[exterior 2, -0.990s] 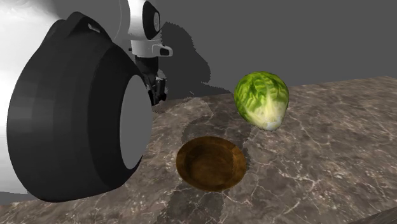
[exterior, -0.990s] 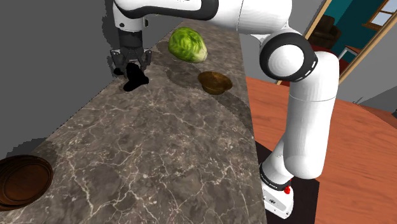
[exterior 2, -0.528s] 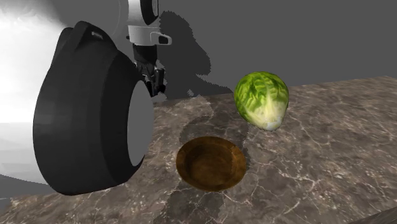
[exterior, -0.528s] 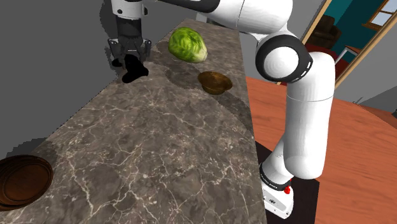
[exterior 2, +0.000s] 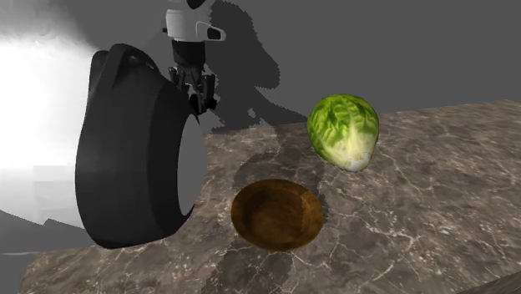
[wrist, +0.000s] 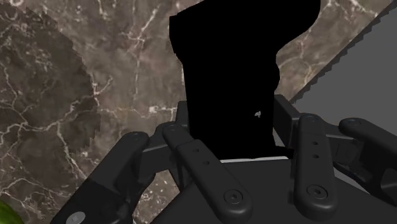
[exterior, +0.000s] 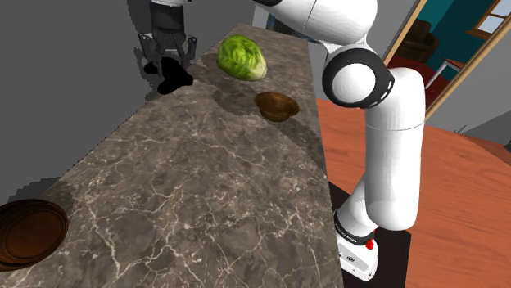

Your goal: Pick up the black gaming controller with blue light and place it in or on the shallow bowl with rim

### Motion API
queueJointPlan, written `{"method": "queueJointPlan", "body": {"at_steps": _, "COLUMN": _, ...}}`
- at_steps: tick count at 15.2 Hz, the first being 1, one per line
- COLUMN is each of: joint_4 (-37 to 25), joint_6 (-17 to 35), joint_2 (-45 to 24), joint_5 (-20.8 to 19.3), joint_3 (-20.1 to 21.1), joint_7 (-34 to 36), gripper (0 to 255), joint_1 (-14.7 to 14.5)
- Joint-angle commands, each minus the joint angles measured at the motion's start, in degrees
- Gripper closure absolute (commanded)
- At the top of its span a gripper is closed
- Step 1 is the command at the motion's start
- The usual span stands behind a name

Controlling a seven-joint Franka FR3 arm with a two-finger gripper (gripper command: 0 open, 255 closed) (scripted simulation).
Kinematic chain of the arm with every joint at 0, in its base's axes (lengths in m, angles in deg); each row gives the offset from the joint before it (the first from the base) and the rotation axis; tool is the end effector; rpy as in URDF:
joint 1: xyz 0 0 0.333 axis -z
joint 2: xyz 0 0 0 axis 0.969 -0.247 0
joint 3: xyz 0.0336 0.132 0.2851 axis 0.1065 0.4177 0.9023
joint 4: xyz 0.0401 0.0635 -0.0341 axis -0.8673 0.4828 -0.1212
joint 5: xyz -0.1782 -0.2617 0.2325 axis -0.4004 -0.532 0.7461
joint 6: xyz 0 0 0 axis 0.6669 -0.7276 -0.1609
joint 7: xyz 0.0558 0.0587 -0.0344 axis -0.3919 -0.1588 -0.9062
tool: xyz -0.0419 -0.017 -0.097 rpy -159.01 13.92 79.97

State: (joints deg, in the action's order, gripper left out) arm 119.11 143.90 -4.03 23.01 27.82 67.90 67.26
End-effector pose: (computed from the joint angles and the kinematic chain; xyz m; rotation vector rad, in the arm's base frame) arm 0.6522 0.1878 0.5900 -3.0624 0.4460 0.1142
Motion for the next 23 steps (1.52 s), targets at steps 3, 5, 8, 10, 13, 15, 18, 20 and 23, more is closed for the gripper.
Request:
{"method": "queueJointPlan", "body": {"at_steps": 3, "joint_4": 16.32, "joint_6": 5.38, "joint_2": 10.88, "joint_5": 1.94, "joint_3": -0.38, "joint_7": -3.4, "gripper": 255, "joint_1": 4.14}}
{"method": "queueJointPlan", "body": {"at_steps": 5, "joint_4": 23.01, "joint_6": 7.29, "joint_2": 15.61, "joint_5": 2.83, "joint_3": -0.93, "joint_7": -5.53, "gripper": 255, "joint_1": 5.97}}
{"method": "queueJointPlan", "body": {"at_steps": 8, "joint_4": 31.32, "joint_6": 9.3, "joint_2": 21.81, "joint_5": 3.92, "joint_3": -2.09, "joint_7": -8.89, "gripper": 255, "joint_1": 8.3}}
{"method": "queueJointPlan", "body": {"at_steps": 10, "joint_4": 36.04, "joint_6": 10.23, "joint_2": 25.52, "joint_5": 4.46, "joint_3": -3.05, "joint_7": -11.21, "gripper": 255, "joint_1": 9.65}}
{"method": "queueJointPlan", "body": {"at_steps": 13, "joint_4": 42.2, "joint_6": 11.18, "joint_2": 30.56, "joint_5": 4.97, "joint_3": -4.68, "joint_7": -14.75, "gripper": 255, "joint_1": 11.48}}
{"method": "queueJointPlan", "body": {"at_steps": 15, "joint_4": 45.79, "joint_6": 11.57, "joint_2": 33.64, "joint_5": 5.1, "joint_3": -5.88, "joint_7": -17.13, "gripper": 255, "joint_1": 12.61}}
{"method": "queueJointPlan", "body": {"at_steps": 18, "joint_4": 50.51, "joint_6": 11.89, "joint_2": 37.85, "joint_5": 4.99, "joint_3": -7.85, "joint_7": -20.75, "gripper": 255, "joint_1": 14.21}}
{"method": "queueJointPlan", "body": {"at_steps": 20, "joint_4": 53.27, "joint_6": 11.96, "joint_2": 40.4, "joint_5": 4.72, "joint_3": -9.25, "joint_7": -23.17, "gripper": 255, "joint_1": 15.24}}
{"method": "queueJointPlan", "body": {"at_steps": 23, "joint_4": 56.84, "joint_6": 11.89, "joint_2": 43.86, "joint_5": 4.03, "joint_3": -11.48, "joint_7": -26.83, "gripper": 255, "joint_1": 16.76}}
